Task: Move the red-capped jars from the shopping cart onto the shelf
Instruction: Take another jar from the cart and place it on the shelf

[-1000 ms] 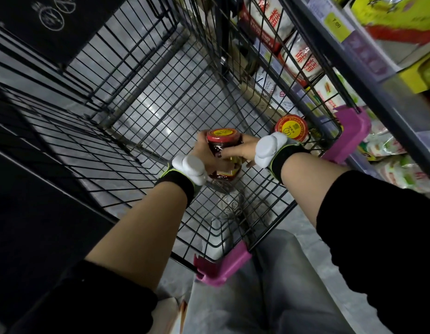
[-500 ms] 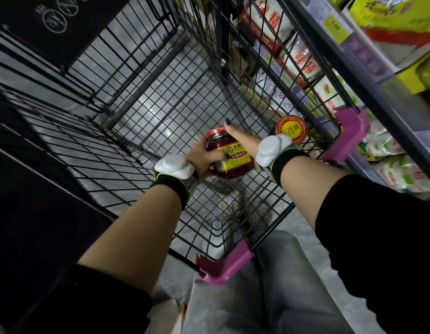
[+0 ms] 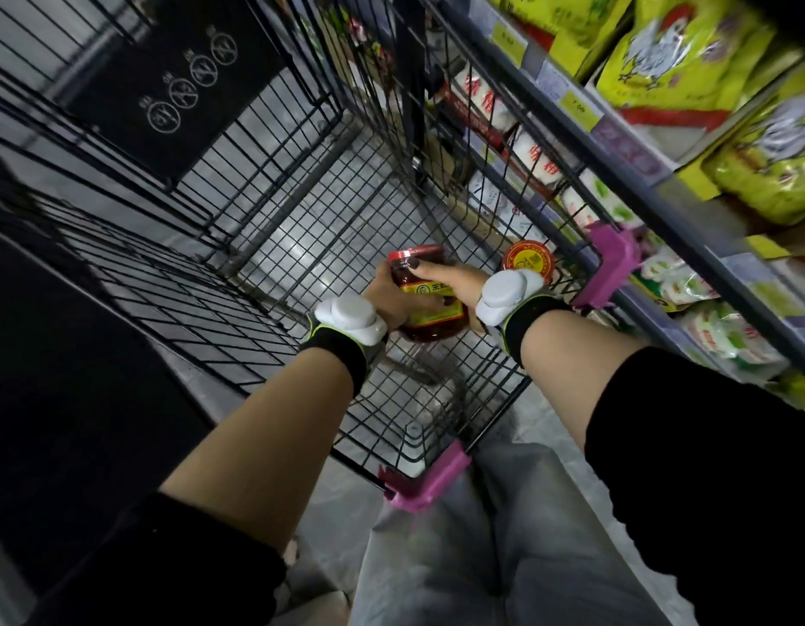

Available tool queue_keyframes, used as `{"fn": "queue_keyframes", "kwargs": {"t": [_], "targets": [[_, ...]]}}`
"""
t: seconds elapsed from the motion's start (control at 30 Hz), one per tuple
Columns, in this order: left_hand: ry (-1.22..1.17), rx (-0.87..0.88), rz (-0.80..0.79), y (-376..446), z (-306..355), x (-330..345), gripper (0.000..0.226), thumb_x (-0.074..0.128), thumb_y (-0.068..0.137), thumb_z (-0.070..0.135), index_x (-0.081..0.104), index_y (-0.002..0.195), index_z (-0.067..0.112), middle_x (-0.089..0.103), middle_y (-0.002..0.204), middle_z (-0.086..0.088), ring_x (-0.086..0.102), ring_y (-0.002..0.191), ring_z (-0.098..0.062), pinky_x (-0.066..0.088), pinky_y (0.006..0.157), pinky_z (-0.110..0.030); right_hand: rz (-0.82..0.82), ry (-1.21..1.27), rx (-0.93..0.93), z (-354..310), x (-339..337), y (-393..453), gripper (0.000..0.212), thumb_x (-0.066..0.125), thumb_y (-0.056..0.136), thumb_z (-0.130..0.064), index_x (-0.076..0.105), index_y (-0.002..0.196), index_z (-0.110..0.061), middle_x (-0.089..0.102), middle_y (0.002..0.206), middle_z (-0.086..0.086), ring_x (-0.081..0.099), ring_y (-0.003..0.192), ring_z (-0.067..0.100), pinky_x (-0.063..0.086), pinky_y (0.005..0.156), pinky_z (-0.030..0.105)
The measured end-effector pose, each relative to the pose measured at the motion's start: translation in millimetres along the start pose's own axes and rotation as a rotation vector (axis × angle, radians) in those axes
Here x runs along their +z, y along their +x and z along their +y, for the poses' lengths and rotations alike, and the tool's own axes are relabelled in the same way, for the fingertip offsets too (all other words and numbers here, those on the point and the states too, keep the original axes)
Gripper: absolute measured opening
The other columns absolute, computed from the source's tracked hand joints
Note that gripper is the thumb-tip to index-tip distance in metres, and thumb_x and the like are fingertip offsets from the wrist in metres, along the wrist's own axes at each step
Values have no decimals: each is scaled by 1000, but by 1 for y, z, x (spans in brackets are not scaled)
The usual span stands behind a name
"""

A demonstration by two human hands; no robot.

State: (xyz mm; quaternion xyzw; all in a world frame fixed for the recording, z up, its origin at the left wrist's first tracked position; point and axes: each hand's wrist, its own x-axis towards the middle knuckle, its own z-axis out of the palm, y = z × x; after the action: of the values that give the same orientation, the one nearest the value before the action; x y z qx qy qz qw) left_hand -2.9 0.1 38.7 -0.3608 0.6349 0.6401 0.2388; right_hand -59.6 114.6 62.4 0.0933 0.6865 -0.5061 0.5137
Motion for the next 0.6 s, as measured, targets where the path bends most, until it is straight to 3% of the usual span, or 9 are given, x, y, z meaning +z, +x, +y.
{"fn": "queue_keyframes", "kwargs": {"t": [0.13, 0.17, 0.27, 0.3, 0.43, 0.5, 0.53, 0.6], "targets": [[72, 50, -19, -12, 18, 2, 115, 82, 23, 30, 43, 129, 12, 63, 117, -18, 62, 107, -36, 50, 91, -55, 42, 20, -32, -7, -6, -23, 75, 76, 65, -42, 55, 129, -9, 61, 126, 17, 59, 115, 35, 43, 105, 47], [86, 55, -34, -18, 25, 5, 111, 83, 24, 27, 44, 128, 11, 63, 117, -19, 61, 107, -36, 50, 91, -56, 50, 37, -30, -9, -9, -30, 72, 78, 64, -39, 57, 126, -9, 63, 123, 17, 60, 113, 35, 44, 104, 48], [144, 71, -85, -43, 49, 16, 95, 84, 37, 16, 47, 124, 10, 63, 117, -19, 60, 109, -35, 49, 94, -53, 52, 83, -41, -13, -21, -56, 28, 72, 78, -22, 65, 104, -17, 65, 112, 15, 61, 110, 35, 47, 100, 49], [174, 86, -99, -49, 56, 19, 92, 84, 39, 15, 48, 124, 11, 64, 116, -17, 61, 108, -34, 49, 94, -51, 56, 96, -46, -13, -24, -61, 21, 71, 80, -21, 65, 100, -19, 66, 108, 14, 62, 107, 35, 48, 97, 48], [281, 133, -152, -63, 77, 33, 73, 81, 58, -2, 50, 123, 5, 64, 112, -15, 60, 107, -31, 49, 96, -44, 87, 155, -93, -20, -35, -85, 9, 68, 82, -12, 67, 90, -16, 73, 75, 3, 64, 83, 29, 51, 89, 42], [306, 182, -192, -73, 94, 41, 73, 81, 56, -3, 51, 122, 2, 64, 112, -16, 60, 105, -30, 48, 94, -42, 126, 161, -126, -29, -43, -103, 23, 67, 82, -10, 66, 105, -10, 69, 90, 11, 63, 90, 31, 48, 98, 45], [320, 206, -208, -78, 100, 45, 76, 82, 52, 1, 52, 121, 3, 65, 111, -15, 61, 104, -29, 47, 93, -41, 137, 169, -146, -34, -47, -111, 26, 66, 83, -8, 65, 109, -8, 67, 91, 12, 63, 89, 30, 47, 99, 46], [350, 254, -195, -83, 116, 49, 93, 83, 36, 19, 52, 122, 7, 66, 112, -13, 62, 105, -27, 49, 94, -41, 126, 195, -181, -44, -54, -125, 10, 62, 86, -7, 65, 93, -13, 67, 79, 5, 63, 75, 22, 47, 95, 47]]}}
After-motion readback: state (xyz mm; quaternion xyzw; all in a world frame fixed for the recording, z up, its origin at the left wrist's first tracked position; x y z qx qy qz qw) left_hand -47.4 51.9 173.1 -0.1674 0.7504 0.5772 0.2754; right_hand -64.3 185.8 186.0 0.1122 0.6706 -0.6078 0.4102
